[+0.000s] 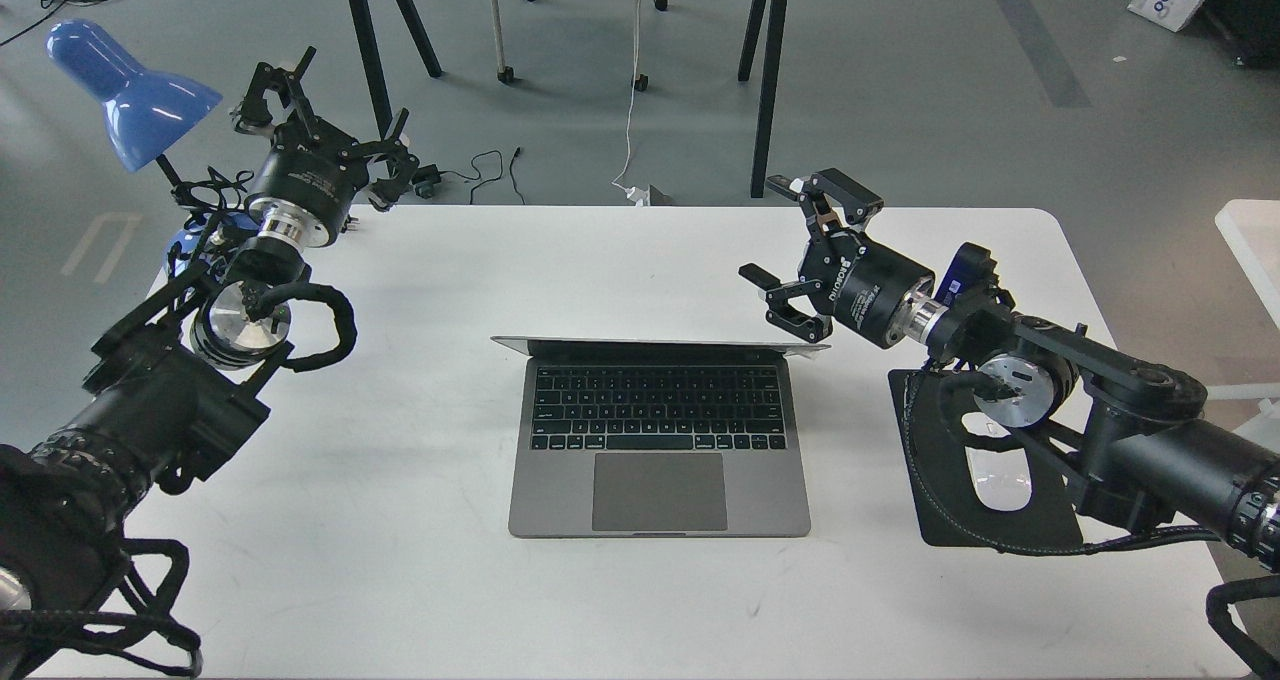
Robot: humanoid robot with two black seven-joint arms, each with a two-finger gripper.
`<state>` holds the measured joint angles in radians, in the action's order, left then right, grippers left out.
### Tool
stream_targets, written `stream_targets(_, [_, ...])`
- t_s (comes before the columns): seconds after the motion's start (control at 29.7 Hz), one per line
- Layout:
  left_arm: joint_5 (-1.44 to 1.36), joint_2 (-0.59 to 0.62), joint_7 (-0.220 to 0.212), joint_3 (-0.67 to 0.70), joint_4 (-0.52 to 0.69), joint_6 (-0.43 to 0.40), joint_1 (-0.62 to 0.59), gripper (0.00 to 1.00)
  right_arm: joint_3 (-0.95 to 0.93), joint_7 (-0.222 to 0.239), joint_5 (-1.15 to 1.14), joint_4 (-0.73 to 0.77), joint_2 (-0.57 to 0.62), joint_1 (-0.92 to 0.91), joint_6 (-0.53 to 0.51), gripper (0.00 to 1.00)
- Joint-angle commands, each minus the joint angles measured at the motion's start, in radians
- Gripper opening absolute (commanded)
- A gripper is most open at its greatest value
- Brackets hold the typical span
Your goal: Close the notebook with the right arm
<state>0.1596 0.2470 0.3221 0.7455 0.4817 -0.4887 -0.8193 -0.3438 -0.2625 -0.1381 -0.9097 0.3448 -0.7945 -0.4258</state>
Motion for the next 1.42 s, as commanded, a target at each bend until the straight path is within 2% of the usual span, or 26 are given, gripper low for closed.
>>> stream_targets(0.0, [0.000, 0.000, 0.000, 0.000, 0.000, 0.000, 0.000, 1.00, 0.003, 0.002, -0.063, -0.037, 0.005, 0.034, -0.001, 1.00])
stream_targets(0.17, [0.000, 0.000, 0.000, 0.000, 0.000, 0.000, 0.000, 1.00, 0.005, 0.002, -0.239, -0.046, 0.005, 0.118, -0.001, 1.00])
stream_targets(0.47, [0.000, 0.000, 0.000, 0.000, 0.000, 0.000, 0.000, 1.00, 0.067, 0.005, -0.339, -0.046, -0.001, 0.182, -0.002, 1.00])
stream_targets(0.64, [0.000, 0.000, 0.000, 0.000, 0.000, 0.000, 0.000, 1.00, 0.134, 0.008, -0.341, -0.037, 0.003, 0.176, -0.002, 1.00])
stream_targets(1.01, [0.000, 0.000, 0.000, 0.000, 0.000, 0.000, 0.000, 1.00, 0.114, 0.005, -0.339, -0.035, 0.002, 0.167, 0.004, 1.00])
stream_targets(1.18, [0.000, 0.000, 0.000, 0.000, 0.000, 0.000, 0.000, 1.00, -0.029, -0.001, -0.330, -0.049, 0.003, 0.169, -0.004, 1.00])
stream_targets(1.38, [0.000, 0.000, 0.000, 0.002, 0.000, 0.000, 0.000, 1.00, -0.363, 0.014, -0.322, -0.052, 0.000, 0.169, -0.013, 1.00])
